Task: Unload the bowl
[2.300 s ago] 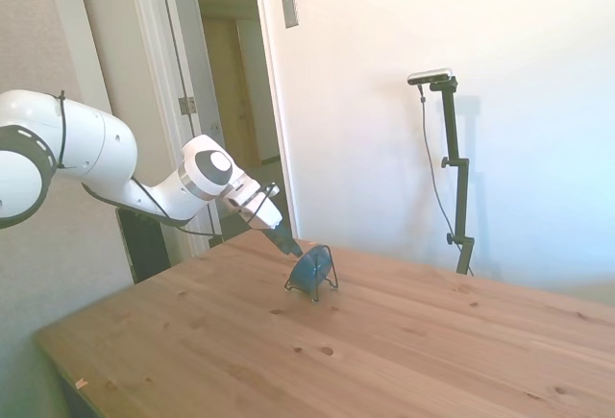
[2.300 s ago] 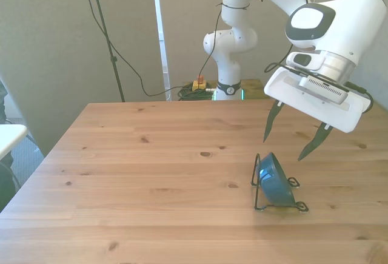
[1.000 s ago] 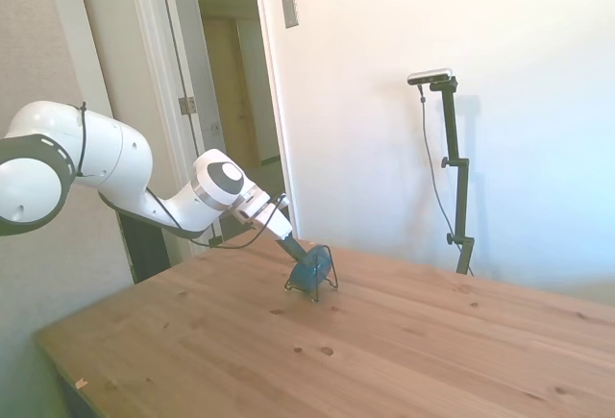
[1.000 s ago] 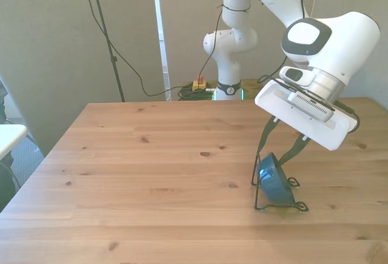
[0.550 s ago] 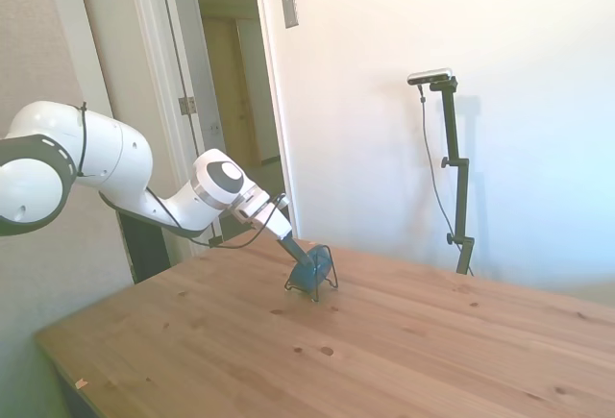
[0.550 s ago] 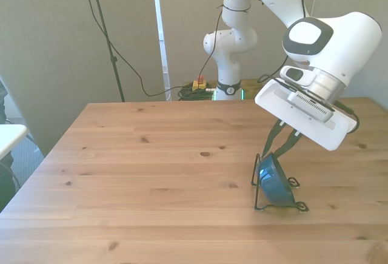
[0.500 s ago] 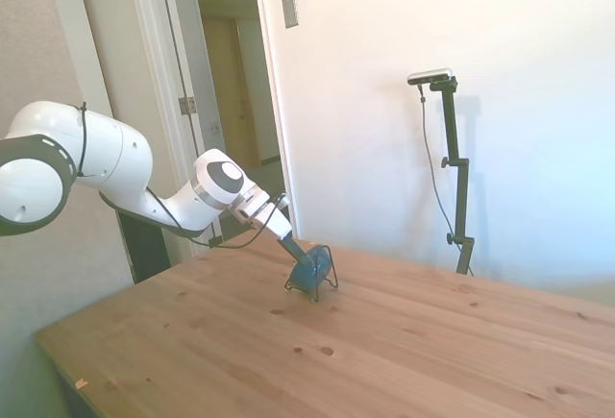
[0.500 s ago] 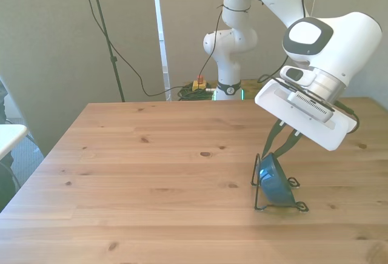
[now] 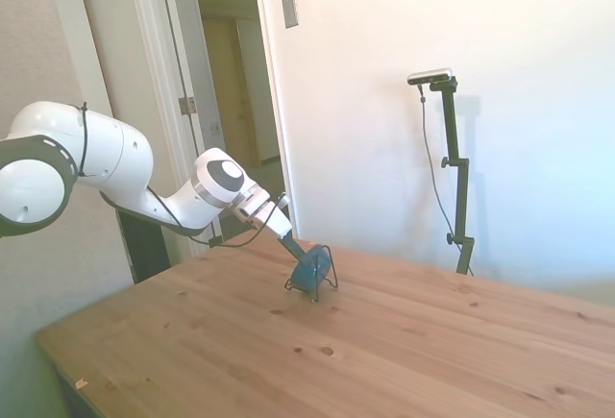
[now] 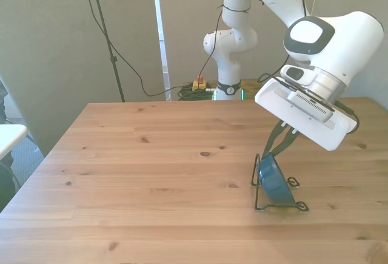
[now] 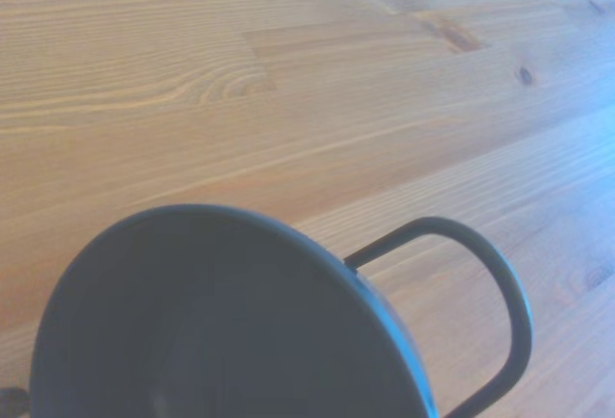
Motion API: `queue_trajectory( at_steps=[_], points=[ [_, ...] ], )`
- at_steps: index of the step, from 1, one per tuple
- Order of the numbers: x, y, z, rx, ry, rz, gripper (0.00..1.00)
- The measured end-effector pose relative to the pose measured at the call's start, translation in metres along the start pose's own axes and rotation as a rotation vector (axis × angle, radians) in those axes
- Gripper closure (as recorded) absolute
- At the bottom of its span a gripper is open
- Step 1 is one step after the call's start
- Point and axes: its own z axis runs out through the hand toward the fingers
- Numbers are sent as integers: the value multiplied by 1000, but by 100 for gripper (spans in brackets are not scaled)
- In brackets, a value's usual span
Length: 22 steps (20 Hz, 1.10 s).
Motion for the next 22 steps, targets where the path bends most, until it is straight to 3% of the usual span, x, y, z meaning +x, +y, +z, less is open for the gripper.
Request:
queue_trajectory(
  at_steps=[10, 13, 17, 22],
  points=[
    [4, -6, -18, -20, 65, -9, 100],
    [-1, -9, -30, 7, 80, -9, 100],
    [-14, 4, -67, 95, 25, -35, 100],
    [3, 66, -100, 165, -155, -105, 100]
  ],
)
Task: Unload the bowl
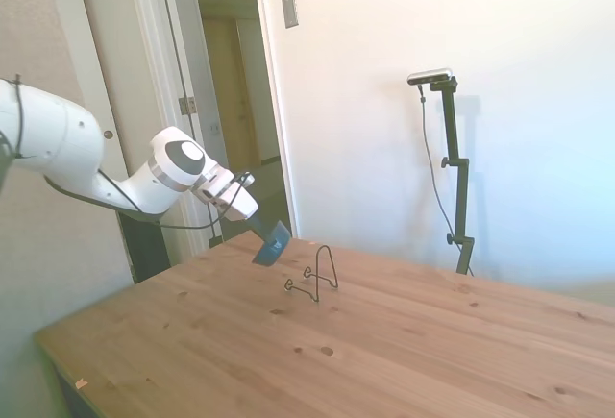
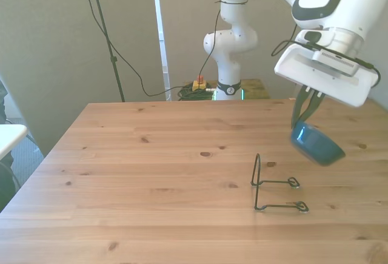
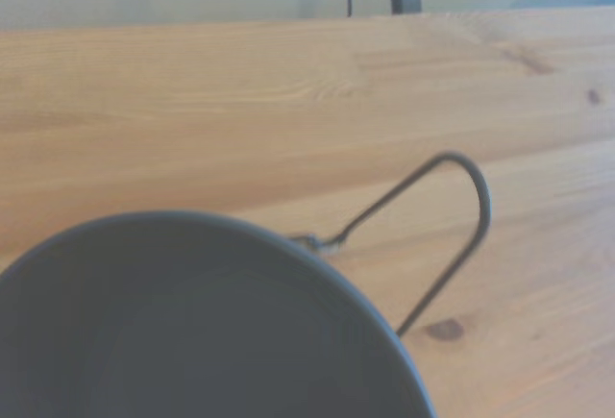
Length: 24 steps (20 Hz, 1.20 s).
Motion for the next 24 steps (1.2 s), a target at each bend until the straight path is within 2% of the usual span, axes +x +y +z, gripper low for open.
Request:
queue_trajectory(
  at_steps=[3, 7, 11, 15, 20, 23, 24],
  points=[
    [28, 52, 7, 29, -132, -13, 100],
    [50, 122, 50, 46, -265, -35, 100],
    [73, 162, 85, 45, -357, 3, 100],
    [100, 175, 114, 50, -431, 90, 100],
    [110, 162, 153, 45, -539, 144, 100],
    [118, 159, 174, 5, -588, 168, 100],
    [120, 159, 179, -7, -598, 171, 0]
  ],
)
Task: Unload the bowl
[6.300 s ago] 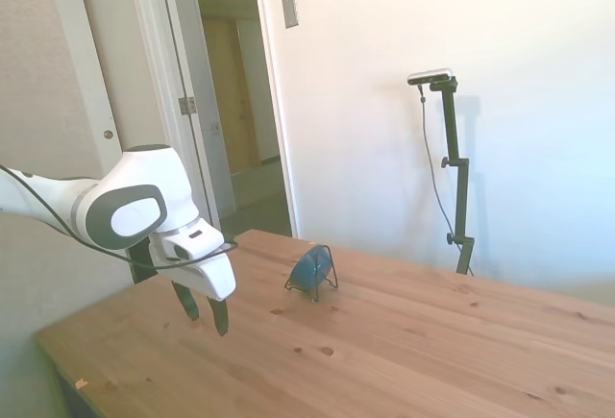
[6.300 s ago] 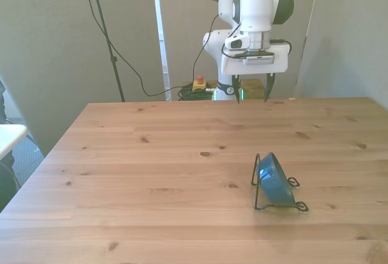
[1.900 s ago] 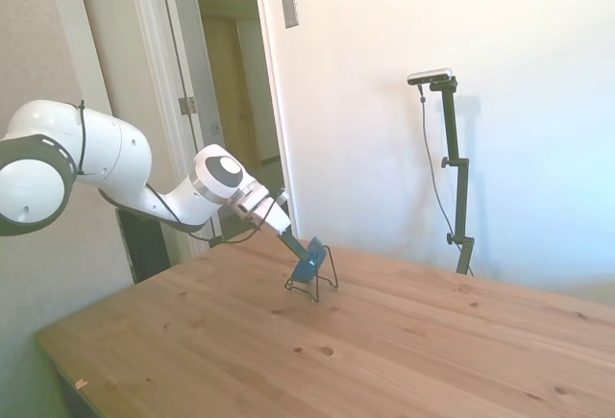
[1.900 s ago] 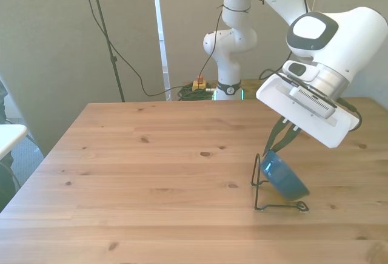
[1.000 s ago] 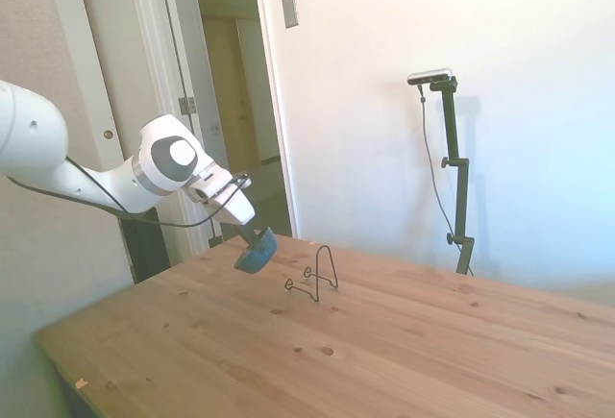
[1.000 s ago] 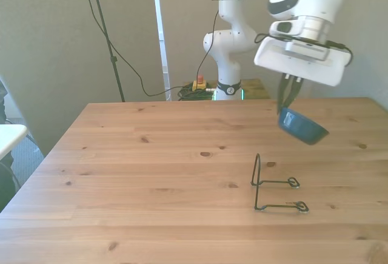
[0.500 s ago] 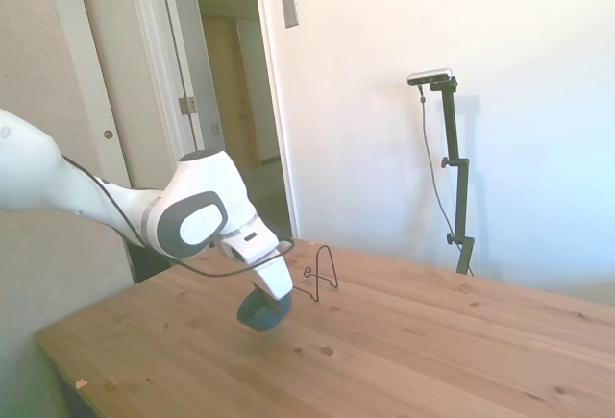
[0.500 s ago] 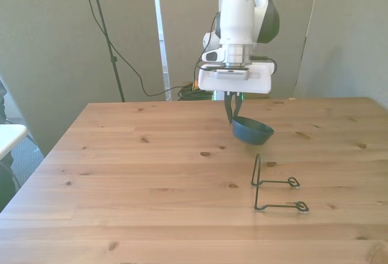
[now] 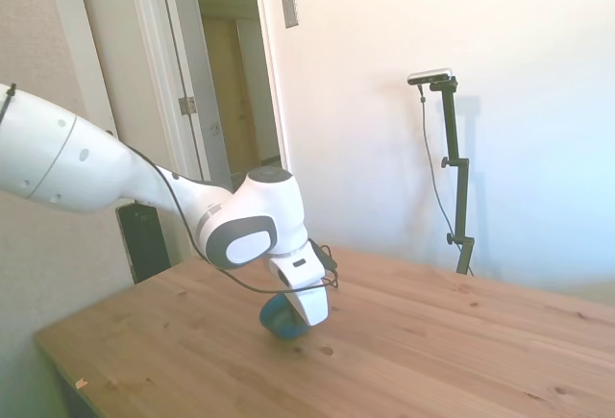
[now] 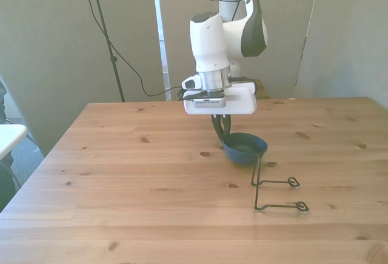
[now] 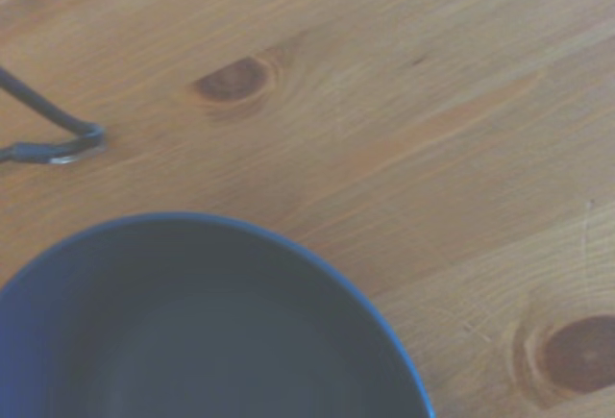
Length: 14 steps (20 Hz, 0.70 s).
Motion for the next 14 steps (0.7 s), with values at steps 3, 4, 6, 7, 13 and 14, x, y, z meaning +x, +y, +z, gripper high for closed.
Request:
queue_trajectory(
  at_steps=[3, 4, 6, 7, 13, 14],
  points=[
    [4, -5, 1, -19, -17, 1, 0],
    [4, -6, 0, -20, -17, -2, 0],
    [3, -7, 0, -21, -14, -7, 0],
    [3, -7, 0, -22, -12, -9, 0],
    [-2, -10, -15, -3, 6, -31, 0],
    [-5, -11, -22, 4, 15, -39, 0]
  ],
)
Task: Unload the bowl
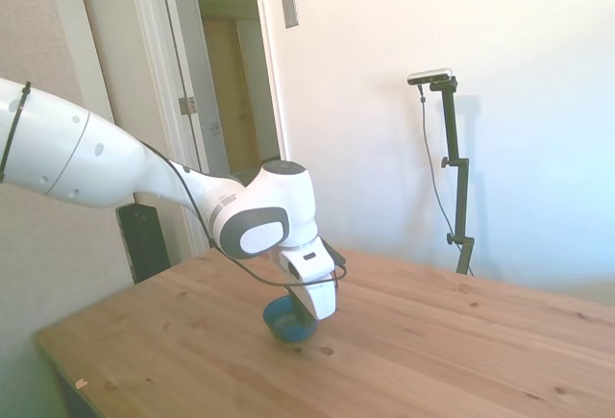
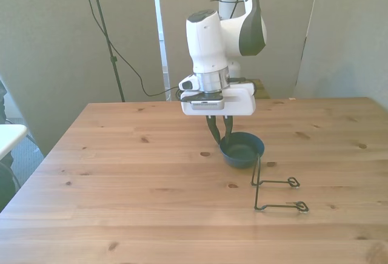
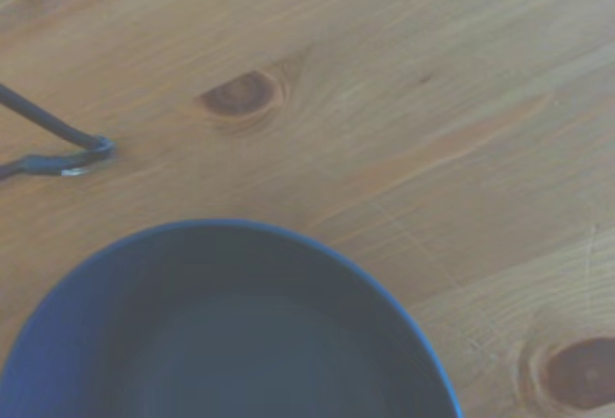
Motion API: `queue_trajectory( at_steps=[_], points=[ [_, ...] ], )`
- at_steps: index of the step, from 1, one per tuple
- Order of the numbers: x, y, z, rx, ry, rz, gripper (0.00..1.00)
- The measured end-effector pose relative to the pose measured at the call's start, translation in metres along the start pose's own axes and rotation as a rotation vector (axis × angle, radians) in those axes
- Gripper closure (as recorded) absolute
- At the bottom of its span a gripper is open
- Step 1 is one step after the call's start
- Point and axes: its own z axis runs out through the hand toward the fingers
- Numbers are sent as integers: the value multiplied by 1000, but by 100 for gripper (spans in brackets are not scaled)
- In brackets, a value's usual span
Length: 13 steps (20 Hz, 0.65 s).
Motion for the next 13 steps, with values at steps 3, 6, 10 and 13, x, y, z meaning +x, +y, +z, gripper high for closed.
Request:
queue_trajectory(
  at_steps=[3, 6, 10, 13],
  points=[
    [-17, -1, -32, 23, 47, -60, 0],
    [-50, -11, -71, 54, 114, -150, 0],
    [-94, -43, -84, 64, 153, -280, 0],
    [-114, -67, -72, 58, 137, -348, 0]
  ],
)
